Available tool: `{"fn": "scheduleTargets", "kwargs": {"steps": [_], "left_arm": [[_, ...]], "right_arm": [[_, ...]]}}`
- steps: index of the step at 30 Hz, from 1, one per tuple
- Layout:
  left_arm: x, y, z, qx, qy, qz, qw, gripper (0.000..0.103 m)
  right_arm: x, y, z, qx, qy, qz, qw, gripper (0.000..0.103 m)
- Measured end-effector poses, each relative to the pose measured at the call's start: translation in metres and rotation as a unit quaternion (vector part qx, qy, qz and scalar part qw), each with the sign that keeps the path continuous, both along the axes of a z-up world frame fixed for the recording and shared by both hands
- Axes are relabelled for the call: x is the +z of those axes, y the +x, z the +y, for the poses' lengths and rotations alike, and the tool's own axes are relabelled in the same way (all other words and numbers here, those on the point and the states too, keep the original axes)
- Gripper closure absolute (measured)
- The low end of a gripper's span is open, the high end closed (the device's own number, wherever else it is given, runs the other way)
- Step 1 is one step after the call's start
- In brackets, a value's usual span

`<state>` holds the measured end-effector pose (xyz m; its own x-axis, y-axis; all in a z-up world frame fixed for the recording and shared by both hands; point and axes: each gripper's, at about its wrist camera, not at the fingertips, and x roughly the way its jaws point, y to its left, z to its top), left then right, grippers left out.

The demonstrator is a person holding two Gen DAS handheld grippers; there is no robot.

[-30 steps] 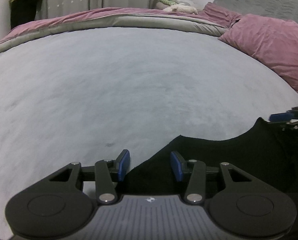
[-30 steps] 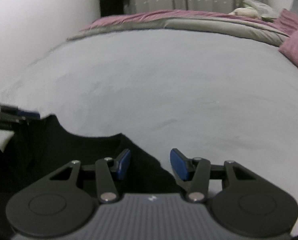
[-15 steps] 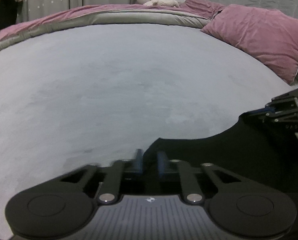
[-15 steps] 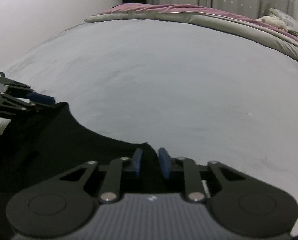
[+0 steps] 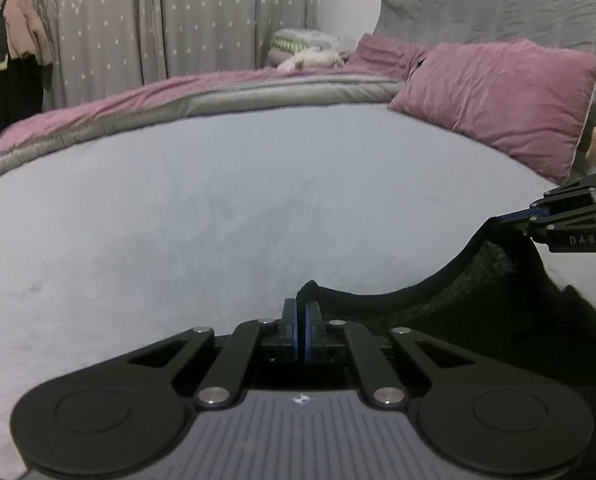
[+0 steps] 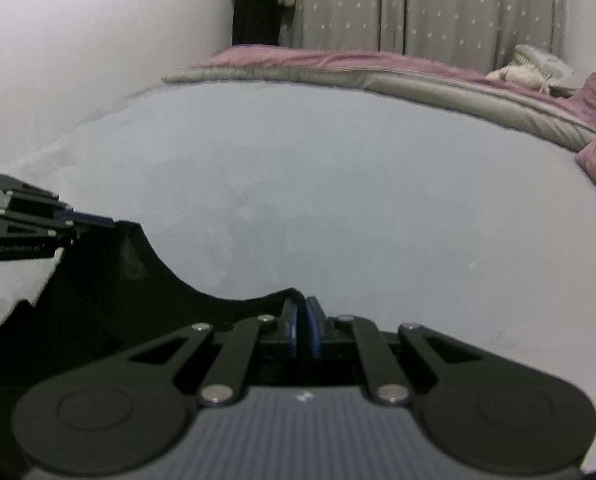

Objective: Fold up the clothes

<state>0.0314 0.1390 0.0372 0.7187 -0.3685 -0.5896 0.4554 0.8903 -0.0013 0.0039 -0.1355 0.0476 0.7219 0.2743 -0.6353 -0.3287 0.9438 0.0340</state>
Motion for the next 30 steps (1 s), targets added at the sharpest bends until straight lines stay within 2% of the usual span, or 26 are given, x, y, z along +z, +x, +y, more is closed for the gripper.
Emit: {"fn": "scheduleTargets", "kwargs": {"steps": [6, 9, 13, 17, 22, 26, 30], "left_arm": [[0.019, -0.046, 0.005, -0.002, -0.010, -0.040, 0.9991, 0.100], [0.022, -0.073, 0.005, -0.005, -0.016, -0.047, 0.9988, 0.100], [0.017, -0.102, 0.007, -0.003, -0.024, -0.041, 0.9989, 0.100], [0.005, -0.132, 0.003, -0.011, -0.006, -0.032, 0.9994, 0.100], [-0.016, -0.155, -0.002, -0.021, 0.015, -0.003, 0.9997, 0.100], [-0.035, -0.168, -0.007, -0.035, 0.052, 0.033, 0.9975, 0.100], [-0.042, -0.180, -0.006, -0.044, 0.079, 0.050, 0.9947, 0.098]], "right_arm": [[0.025, -0.046, -0.010, -0.010, 0.009, -0.040, 0.999, 0.096], [0.031, -0.069, -0.013, -0.015, 0.011, -0.054, 0.998, 0.096], [0.028, -0.100, -0.013, -0.017, 0.006, -0.065, 0.998, 0.096], [0.019, -0.134, -0.012, -0.021, 0.004, -0.071, 0.997, 0.096], [-0.002, -0.164, -0.015, -0.027, 0.009, -0.053, 0.998, 0.096], [-0.023, -0.180, -0.019, -0.032, 0.013, -0.023, 0.999, 0.095], [-0.034, -0.192, -0.021, -0.031, 0.013, 0.005, 0.999, 0.086]]}}
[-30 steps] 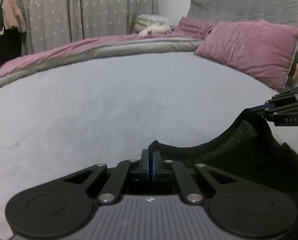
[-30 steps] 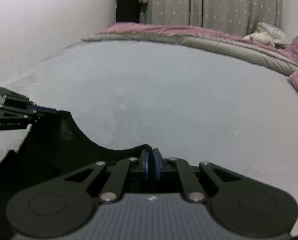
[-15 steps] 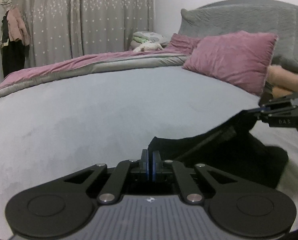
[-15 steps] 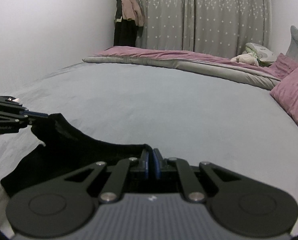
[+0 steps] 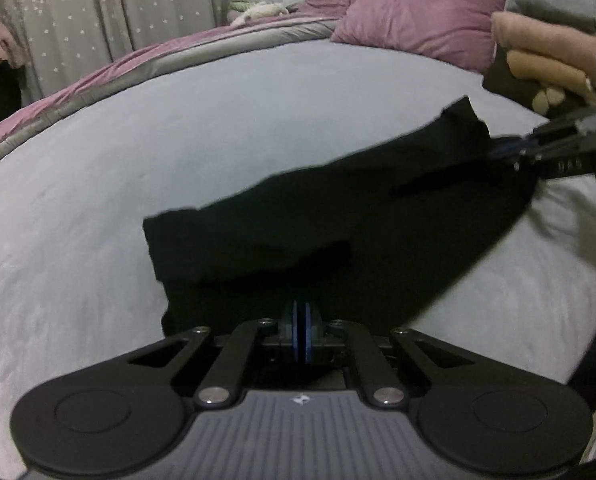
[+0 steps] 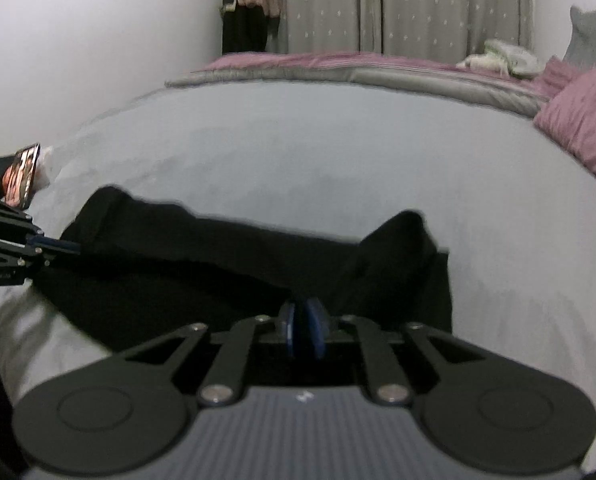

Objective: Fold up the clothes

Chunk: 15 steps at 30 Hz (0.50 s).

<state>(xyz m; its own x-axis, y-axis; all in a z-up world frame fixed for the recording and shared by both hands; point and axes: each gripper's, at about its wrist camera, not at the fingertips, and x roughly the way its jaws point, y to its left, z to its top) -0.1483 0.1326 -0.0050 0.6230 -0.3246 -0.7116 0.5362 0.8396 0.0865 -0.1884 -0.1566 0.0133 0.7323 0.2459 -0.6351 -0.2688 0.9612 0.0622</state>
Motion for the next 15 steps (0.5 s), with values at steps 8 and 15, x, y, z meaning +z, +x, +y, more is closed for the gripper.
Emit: {"fn": "scheduleTargets", "kwargs": {"steps": [8, 15], "left_arm": [[0.020, -0.002, 0.015, 0.045, -0.062, -0.004, 0.9970, 0.080], [0.025, 0.005, -0.014, -0.004, -0.050, -0.036, 0.9981, 0.067]], "right_arm": [[0.010, -0.010, -0.019, -0.031, 0.058, 0.014, 0.998, 0.062], [0.018, 0.003, -0.059, -0.106, 0.150, 0.008, 0.983, 0.059]]}}
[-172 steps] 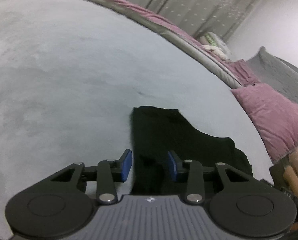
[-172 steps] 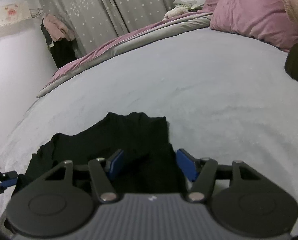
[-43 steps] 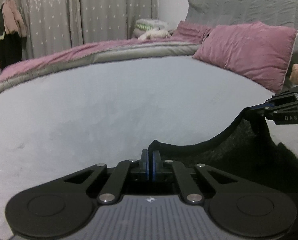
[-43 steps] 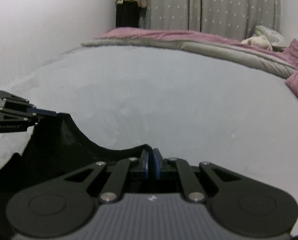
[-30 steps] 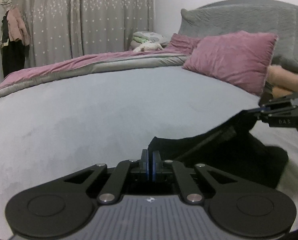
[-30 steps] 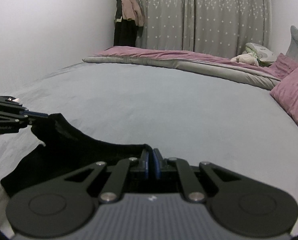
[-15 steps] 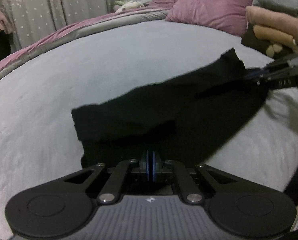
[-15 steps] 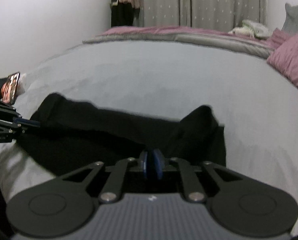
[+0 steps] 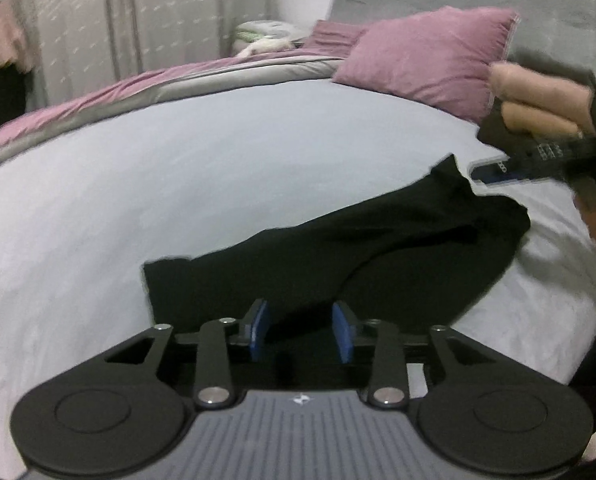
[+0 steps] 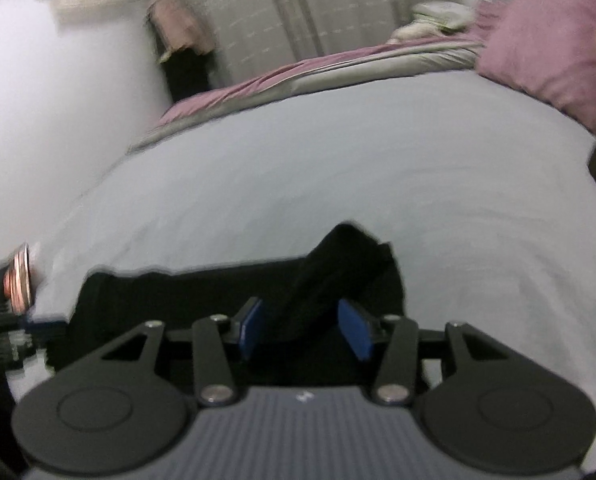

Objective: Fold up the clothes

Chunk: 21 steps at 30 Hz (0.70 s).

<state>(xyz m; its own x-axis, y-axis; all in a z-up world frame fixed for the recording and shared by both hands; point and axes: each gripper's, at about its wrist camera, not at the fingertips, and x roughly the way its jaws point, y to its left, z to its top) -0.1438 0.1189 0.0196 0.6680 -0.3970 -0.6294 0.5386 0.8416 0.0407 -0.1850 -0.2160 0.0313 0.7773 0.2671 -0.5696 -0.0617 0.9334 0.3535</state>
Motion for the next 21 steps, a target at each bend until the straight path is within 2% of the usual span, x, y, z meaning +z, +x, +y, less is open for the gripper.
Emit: {"fn": "scheduleTargets", "kwargs": {"steps": [5, 8, 9, 10, 12, 13, 15, 19, 21], "left_arm": [[-0.012, 0.011, -0.026, -0.022, 0.038, -0.008, 0.9990, 0.067], [-0.020, 0.018, -0.031, -0.023, 0.048, 0.001, 0.9986, 0.067], [-0.022, 0.018, -0.030, -0.022, 0.045, 0.004, 0.9987, 0.067], [-0.025, 0.018, -0.028, -0.022, 0.042, 0.008, 0.9988, 0.067], [-0.030, 0.017, -0.025, -0.021, 0.037, 0.016, 0.9990, 0.067], [-0.032, 0.017, -0.024, -0.021, 0.034, 0.019, 0.9990, 0.067], [-0.034, 0.015, -0.021, -0.015, 0.023, 0.020, 0.9994, 0.067], [-0.036, 0.011, -0.017, -0.003, 0.004, 0.023, 0.9997, 0.067], [-0.034, 0.007, -0.015, -0.003, 0.000, 0.023, 0.9997, 0.067]], "right_arm": [[-0.003, 0.023, -0.017, -0.033, 0.055, -0.002, 0.998, 0.059], [-0.013, 0.037, -0.019, -0.053, 0.063, -0.002, 0.997, 0.060], [-0.017, 0.041, -0.019, -0.060, 0.064, -0.002, 0.996, 0.065], [-0.020, 0.044, -0.020, -0.066, 0.066, -0.004, 0.996, 0.077], [-0.026, 0.046, -0.022, -0.074, 0.073, -0.007, 0.995, 0.093], [-0.029, 0.047, -0.024, -0.079, 0.076, -0.009, 0.994, 0.096], [-0.034, 0.047, -0.027, -0.095, 0.074, -0.012, 0.993, 0.097], [-0.051, 0.049, -0.038, -0.141, 0.066, 0.029, 0.987, 0.097], [-0.055, 0.046, -0.040, -0.146, 0.070, 0.030, 0.986, 0.097]]}}
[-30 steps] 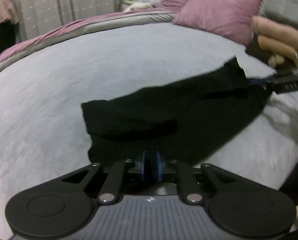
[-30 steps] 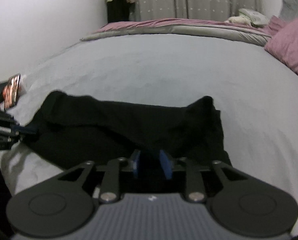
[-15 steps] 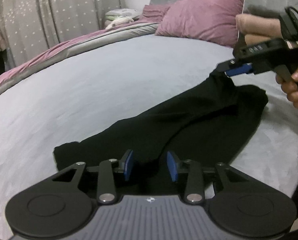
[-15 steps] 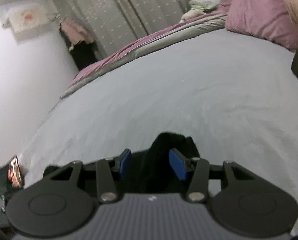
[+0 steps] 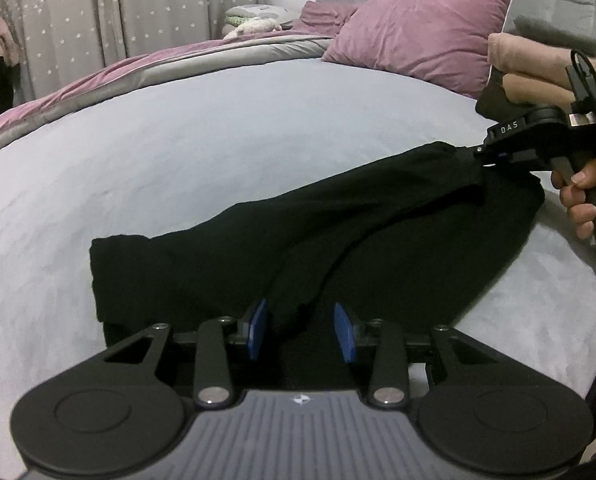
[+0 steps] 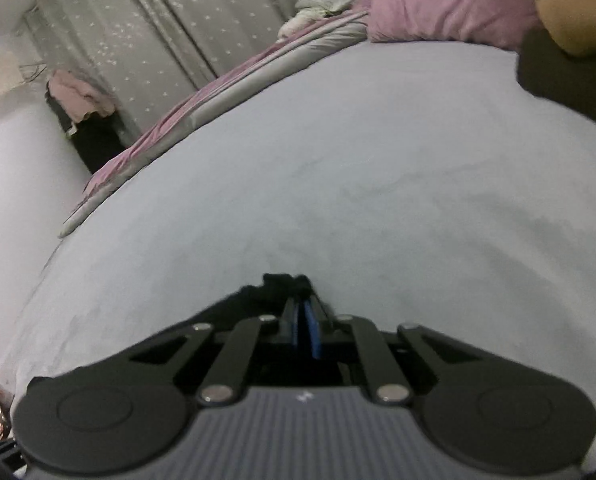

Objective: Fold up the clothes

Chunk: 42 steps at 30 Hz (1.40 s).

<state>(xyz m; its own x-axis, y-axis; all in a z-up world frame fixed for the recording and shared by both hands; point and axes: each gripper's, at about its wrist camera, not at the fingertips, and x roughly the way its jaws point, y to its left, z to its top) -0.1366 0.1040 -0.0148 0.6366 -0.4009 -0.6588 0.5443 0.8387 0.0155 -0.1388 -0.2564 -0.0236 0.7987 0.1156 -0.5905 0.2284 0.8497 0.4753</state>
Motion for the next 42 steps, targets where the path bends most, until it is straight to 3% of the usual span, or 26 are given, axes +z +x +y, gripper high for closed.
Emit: {"fn": "scheduleTargets", "kwargs": {"steps": [5, 7, 10, 13, 16, 18, 24, 27, 28, 29, 30, 31, 35, 38, 41, 42], "left_arm": [[0.008, -0.002, 0.025, 0.026, -0.053, 0.007, 0.9982, 0.067], [0.013, 0.000, 0.040, 0.051, -0.084, 0.007, 0.9951, 0.067], [0.017, 0.004, 0.064, 0.103, -0.140, 0.012, 0.9846, 0.066], [0.016, 0.011, 0.086, 0.151, -0.194, 0.026, 0.9690, 0.066], [0.014, 0.017, 0.100, 0.185, -0.220, 0.032, 0.9571, 0.065], [0.014, 0.027, 0.105, 0.212, -0.222, 0.036, 0.9510, 0.065], [0.009, 0.051, 0.100, 0.250, -0.215, 0.037, 0.9434, 0.066], [0.002, 0.062, 0.095, 0.262, -0.209, 0.041, 0.9411, 0.088], [-0.002, 0.064, 0.093, 0.266, -0.206, 0.042, 0.9409, 0.097], [-0.005, 0.064, 0.092, 0.277, -0.192, 0.039, 0.9407, 0.099], [-0.008, 0.063, 0.091, 0.290, -0.178, 0.034, 0.9399, 0.099], [-0.012, 0.062, 0.090, 0.305, -0.159, 0.034, 0.9382, 0.100], [-0.021, 0.064, 0.096, 0.319, -0.168, 0.046, 0.9316, 0.096], [-0.019, 0.060, 0.102, 0.306, -0.192, 0.045, 0.9315, 0.090], [-0.017, 0.049, 0.110, 0.302, -0.216, 0.038, 0.9279, 0.072], [-0.014, 0.046, 0.110, 0.297, -0.221, 0.029, 0.9285, 0.071]], "right_arm": [[0.002, -0.015, 0.000, -0.008, -0.003, -0.014, 1.000, 0.088], [0.004, -0.019, -0.004, -0.016, 0.018, -0.024, 0.999, 0.075], [0.009, -0.020, -0.009, -0.019, 0.033, -0.039, 0.999, 0.067], [0.013, -0.017, -0.012, -0.015, 0.037, -0.051, 0.998, 0.065], [0.016, -0.015, -0.007, -0.002, 0.028, -0.056, 0.998, 0.065], [0.018, -0.013, -0.004, 0.004, 0.020, -0.059, 0.998, 0.065], [0.014, -0.006, 0.005, 0.011, 0.012, -0.054, 0.998, 0.066], [0.011, -0.002, 0.010, 0.014, 0.002, -0.054, 0.998, 0.067], [0.009, 0.000, 0.011, 0.014, -0.002, -0.054, 0.998, 0.071], [0.009, 0.001, 0.014, 0.013, -0.013, -0.054, 0.998, 0.075], [0.008, 0.002, 0.017, 0.009, -0.031, -0.052, 0.998, 0.088], [0.008, 0.003, 0.019, 0.006, -0.049, -0.051, 0.997, 0.096], [0.005, 0.010, 0.030, -0.011, -0.123, -0.037, 0.992, 0.096], [0.002, 0.012, 0.032, -0.008, -0.119, -0.026, 0.993, 0.096], [0.006, 0.007, 0.031, -0.004, -0.094, -0.035, 0.995, 0.080], [0.008, 0.005, 0.030, -0.004, -0.087, -0.040, 0.995, 0.067]]}}
